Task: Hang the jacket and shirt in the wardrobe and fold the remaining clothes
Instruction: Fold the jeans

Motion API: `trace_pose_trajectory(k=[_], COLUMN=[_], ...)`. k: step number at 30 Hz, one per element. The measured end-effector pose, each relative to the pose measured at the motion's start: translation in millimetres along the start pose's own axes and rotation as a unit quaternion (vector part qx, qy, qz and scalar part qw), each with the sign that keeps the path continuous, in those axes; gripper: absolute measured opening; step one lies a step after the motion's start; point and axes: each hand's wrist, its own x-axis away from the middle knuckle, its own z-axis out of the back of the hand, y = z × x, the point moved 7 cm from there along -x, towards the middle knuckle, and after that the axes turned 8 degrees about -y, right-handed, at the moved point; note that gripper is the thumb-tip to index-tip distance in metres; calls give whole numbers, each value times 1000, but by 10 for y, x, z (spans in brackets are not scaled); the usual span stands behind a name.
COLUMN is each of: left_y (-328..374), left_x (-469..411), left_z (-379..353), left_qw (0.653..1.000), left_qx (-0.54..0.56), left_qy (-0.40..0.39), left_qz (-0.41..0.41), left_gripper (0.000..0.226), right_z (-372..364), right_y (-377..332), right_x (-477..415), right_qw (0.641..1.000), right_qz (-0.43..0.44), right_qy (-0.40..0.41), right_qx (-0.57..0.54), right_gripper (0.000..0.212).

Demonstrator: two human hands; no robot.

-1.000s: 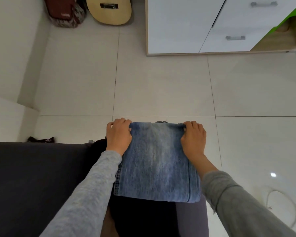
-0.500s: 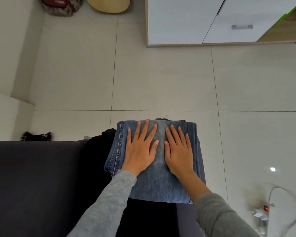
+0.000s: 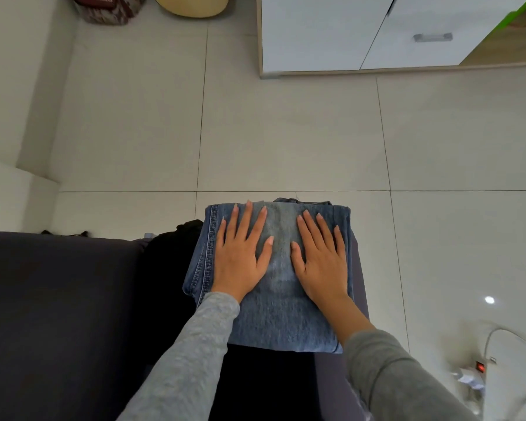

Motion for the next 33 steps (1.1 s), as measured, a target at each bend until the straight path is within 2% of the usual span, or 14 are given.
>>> trace_pose_trajectory(k=[5, 8, 13, 15, 17, 20, 22, 25, 27, 28, 31, 33], left_y=[-63, -193, -331, -342, -355, -410, -470, -492, -465, -468, -619, -724], left_x=[262, 594, 854, 879, 1023, 1524, 1861, 2035, 1936, 1864, 1683, 1548], left_z=[23, 10, -39, -2, 128, 284, 249, 4, -80, -96, -161, -164], left_qw=[993, 982, 979, 981, 977, 926, 879, 798, 764, 749, 708, 697], left_qx=[-33, -17, 38, 43, 66, 145, 215, 419, 503, 529, 562, 568], left_qy=[-40, -80, -104, -89, -15, 99, 118, 80, 31, 10, -17, -25], left_qz=[103, 171, 169, 166, 204, 334, 408, 425, 404, 400, 427, 438], left_gripper=[62, 68, 75, 79, 77, 63, 58, 52, 44, 39, 43, 50], right_z=[-19, -71, -147, -134, -56, 138, 167, 0, -125, -139, -93, -44], right_y=[123, 239, 236, 236, 239, 312, 381, 478, 481, 481, 506, 517], right_x=[309, 632, 869, 835, 861, 1088, 1335, 1630, 1709, 1701, 1596, 1470], right_qw=[999, 996, 989, 984, 972, 943, 923, 859, 799, 785, 780, 783], right_qz=[-41, -71, -99, -93, -93, -169, -271, -413, -462, -471, -467, -457], right_qy=[-24, -53, -91, -95, -71, 7, 25, -37, -84, -95, -101, -102], right_qx=[14, -22, -66, -118, -204, -286, -273, -300, -376, -392, -405, -409], right_gripper=[57, 62, 69, 66, 63, 58, 60, 67, 66, 67, 66, 63])
